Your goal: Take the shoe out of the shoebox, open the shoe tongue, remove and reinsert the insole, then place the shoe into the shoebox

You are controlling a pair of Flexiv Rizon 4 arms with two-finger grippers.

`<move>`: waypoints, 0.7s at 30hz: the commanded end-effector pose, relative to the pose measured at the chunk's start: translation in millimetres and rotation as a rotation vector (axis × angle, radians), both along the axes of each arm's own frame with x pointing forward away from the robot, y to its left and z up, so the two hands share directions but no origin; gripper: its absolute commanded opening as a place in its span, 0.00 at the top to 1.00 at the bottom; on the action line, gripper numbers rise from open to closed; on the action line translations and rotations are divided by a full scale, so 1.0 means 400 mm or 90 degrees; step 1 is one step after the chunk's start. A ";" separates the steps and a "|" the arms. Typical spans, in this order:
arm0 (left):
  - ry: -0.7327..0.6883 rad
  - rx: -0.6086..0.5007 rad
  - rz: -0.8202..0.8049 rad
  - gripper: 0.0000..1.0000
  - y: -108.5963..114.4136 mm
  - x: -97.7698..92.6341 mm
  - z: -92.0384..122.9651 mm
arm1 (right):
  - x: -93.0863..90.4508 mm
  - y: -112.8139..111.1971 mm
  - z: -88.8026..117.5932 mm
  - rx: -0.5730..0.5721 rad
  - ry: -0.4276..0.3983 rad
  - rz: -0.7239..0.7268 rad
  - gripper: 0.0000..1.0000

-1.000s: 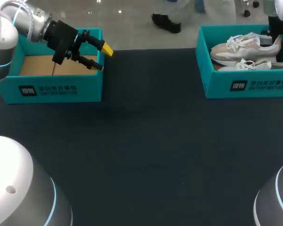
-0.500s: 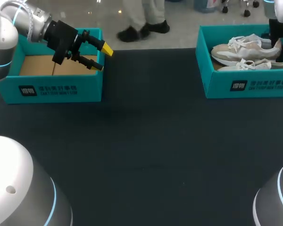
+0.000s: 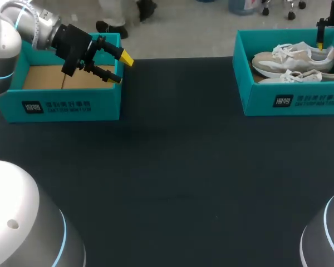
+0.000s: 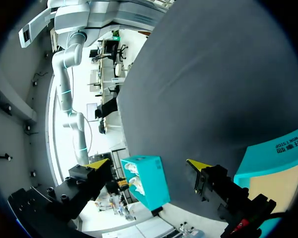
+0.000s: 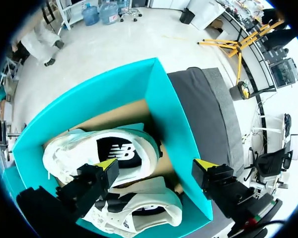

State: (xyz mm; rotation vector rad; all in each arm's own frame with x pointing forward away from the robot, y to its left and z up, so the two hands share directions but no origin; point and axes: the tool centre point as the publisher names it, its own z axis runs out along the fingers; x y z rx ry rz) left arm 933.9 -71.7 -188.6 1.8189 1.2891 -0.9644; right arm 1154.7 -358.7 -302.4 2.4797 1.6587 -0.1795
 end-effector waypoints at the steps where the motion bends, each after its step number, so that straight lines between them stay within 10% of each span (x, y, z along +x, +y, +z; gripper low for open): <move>1: -0.001 0.002 -0.001 0.00 0.000 0.000 0.001 | -0.105 0.033 0.067 0.006 -0.063 0.023 0.00; 21: -0.001 0.002 -0.001 0.00 0.000 0.000 0.001 | -0.280 0.097 0.176 0.048 -0.097 0.096 0.00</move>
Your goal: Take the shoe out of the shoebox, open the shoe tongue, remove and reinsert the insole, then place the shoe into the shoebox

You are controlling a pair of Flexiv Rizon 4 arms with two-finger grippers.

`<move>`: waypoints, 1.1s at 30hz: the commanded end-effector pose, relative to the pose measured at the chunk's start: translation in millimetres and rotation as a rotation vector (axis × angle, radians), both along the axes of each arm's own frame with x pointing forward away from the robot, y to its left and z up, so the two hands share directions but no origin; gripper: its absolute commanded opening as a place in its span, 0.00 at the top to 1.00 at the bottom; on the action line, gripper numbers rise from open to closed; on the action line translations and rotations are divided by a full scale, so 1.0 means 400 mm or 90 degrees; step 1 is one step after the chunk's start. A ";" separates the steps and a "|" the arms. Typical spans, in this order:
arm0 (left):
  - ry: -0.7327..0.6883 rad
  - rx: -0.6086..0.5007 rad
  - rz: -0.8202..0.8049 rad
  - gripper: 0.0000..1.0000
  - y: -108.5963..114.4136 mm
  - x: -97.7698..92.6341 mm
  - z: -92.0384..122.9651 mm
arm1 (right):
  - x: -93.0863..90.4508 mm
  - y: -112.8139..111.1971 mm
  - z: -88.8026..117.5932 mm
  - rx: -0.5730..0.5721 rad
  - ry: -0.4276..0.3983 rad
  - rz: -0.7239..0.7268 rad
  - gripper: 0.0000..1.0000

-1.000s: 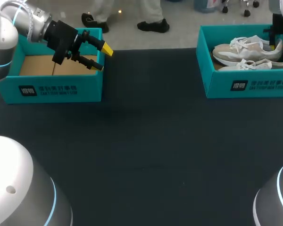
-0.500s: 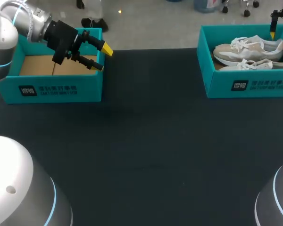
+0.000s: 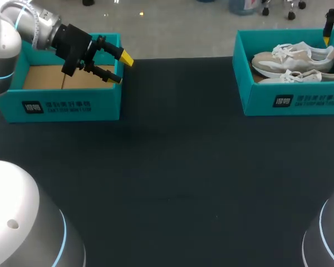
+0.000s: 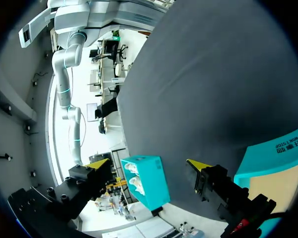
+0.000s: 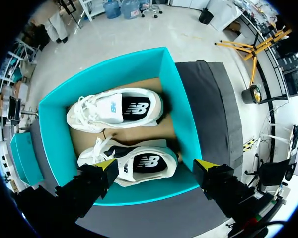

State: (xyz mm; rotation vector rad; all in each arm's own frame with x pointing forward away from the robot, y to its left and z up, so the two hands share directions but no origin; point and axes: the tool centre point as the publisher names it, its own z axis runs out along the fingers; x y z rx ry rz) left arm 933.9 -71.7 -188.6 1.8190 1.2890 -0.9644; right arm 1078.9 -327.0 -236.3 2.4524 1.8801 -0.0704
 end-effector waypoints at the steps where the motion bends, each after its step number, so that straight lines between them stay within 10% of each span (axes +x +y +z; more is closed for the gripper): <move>1: 0.000 0.001 0.000 0.00 0.000 0.000 0.001 | -0.091 0.017 0.010 -0.026 -0.104 0.008 0.00; 11: 0.000 0.001 0.000 0.00 0.000 0.000 0.001 | -0.091 0.017 0.010 -0.026 -0.104 0.008 0.00; 23: 0.281 -0.006 0.462 0.00 0.005 0.074 0.077 | -0.115 0.046 0.006 -0.018 -0.080 0.030 0.00; 33: 0.306 0.003 0.487 0.00 0.006 0.074 0.074 | -0.133 0.057 -0.001 -0.028 -0.080 0.080 0.00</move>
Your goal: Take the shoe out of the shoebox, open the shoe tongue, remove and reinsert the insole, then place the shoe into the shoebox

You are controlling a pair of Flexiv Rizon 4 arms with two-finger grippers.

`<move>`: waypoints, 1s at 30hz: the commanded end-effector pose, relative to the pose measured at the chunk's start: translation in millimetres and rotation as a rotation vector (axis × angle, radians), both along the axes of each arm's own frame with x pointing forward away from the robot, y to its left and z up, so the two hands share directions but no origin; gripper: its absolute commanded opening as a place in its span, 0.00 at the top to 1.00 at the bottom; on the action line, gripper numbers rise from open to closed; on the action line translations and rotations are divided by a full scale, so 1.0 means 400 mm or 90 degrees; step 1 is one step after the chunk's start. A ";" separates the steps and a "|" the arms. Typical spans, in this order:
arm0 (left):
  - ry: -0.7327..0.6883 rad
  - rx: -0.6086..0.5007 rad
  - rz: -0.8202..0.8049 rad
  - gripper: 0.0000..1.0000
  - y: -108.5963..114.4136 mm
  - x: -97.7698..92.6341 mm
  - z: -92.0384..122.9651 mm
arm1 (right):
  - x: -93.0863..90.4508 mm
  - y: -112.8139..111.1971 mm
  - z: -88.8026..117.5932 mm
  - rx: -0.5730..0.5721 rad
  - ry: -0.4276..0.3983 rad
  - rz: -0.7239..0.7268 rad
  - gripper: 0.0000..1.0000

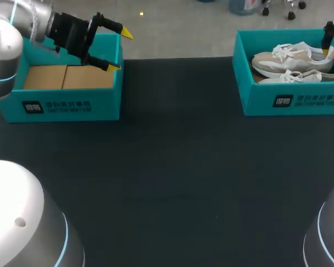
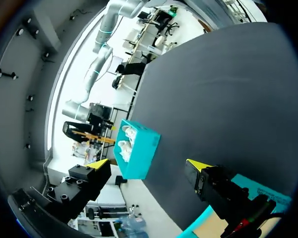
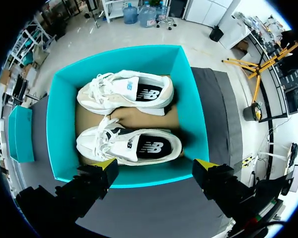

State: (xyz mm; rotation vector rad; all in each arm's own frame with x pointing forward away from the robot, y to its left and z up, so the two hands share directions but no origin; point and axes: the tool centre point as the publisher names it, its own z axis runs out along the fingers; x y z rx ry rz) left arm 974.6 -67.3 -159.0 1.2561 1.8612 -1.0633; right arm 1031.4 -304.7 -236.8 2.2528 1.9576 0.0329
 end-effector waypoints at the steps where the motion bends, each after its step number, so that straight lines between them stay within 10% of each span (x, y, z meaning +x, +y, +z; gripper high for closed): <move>1: 0.060 0.020 0.176 0.00 -0.005 -0.028 0.000 | -0.014 0.001 0.000 0.000 -0.007 -0.001 0.00; 9: 0.108 0.018 0.207 0.00 -0.008 -0.023 0.001 | -0.014 0.001 0.000 0.000 -0.007 -0.001 0.00; 24: 0.549 -0.009 0.887 0.00 0.031 0.062 -0.008 | -0.014 0.001 0.000 0.000 -0.007 -0.001 0.00; 30: 0.558 -0.026 1.009 0.00 0.061 0.073 -0.025 | -0.014 0.001 0.000 0.000 -0.007 -0.001 0.00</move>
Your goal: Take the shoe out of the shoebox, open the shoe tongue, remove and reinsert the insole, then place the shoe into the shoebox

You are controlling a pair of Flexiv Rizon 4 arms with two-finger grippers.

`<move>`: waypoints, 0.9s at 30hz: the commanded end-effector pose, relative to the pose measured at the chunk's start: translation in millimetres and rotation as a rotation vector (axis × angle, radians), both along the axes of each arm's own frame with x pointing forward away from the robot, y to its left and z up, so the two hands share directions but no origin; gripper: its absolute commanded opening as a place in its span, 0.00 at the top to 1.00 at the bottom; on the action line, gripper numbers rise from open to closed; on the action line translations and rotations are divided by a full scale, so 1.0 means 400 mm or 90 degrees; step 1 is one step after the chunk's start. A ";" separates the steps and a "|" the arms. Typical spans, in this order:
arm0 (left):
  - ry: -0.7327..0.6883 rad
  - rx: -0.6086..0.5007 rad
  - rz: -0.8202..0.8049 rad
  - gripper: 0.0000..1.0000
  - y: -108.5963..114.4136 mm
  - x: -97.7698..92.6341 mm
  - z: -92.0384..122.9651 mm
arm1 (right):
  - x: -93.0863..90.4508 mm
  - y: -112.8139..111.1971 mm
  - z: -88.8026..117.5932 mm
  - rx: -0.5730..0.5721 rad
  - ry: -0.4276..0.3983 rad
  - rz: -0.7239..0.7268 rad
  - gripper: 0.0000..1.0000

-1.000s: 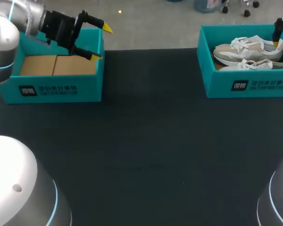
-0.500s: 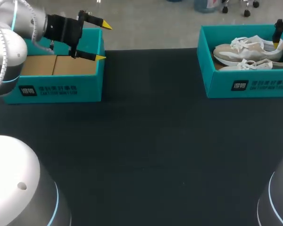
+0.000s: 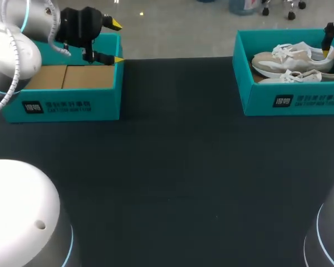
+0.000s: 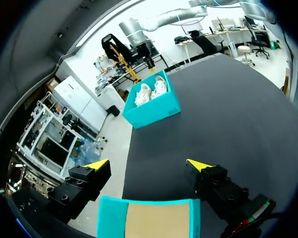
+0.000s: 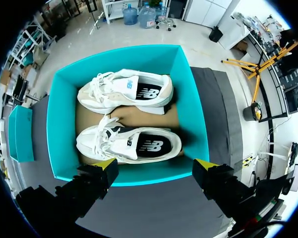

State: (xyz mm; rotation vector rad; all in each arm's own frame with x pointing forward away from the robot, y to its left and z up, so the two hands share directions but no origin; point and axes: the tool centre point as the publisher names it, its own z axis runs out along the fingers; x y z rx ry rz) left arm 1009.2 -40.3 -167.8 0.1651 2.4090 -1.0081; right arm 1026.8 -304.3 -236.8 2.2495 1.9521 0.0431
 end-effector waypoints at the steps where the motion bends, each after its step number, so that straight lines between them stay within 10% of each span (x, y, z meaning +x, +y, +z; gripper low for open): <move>1: 0.238 0.034 0.514 0.00 -0.006 -0.014 -0.003 | -0.002 0.000 0.000 0.000 -0.001 0.000 0.00; 12: 0.238 0.034 0.514 0.00 -0.006 -0.014 -0.003 | -0.002 0.000 0.000 0.000 -0.001 0.000 0.00; 27: 0.631 -0.104 0.913 0.00 0.050 0.058 -0.047 | -0.098 0.008 0.001 -0.024 -0.002 0.008 0.00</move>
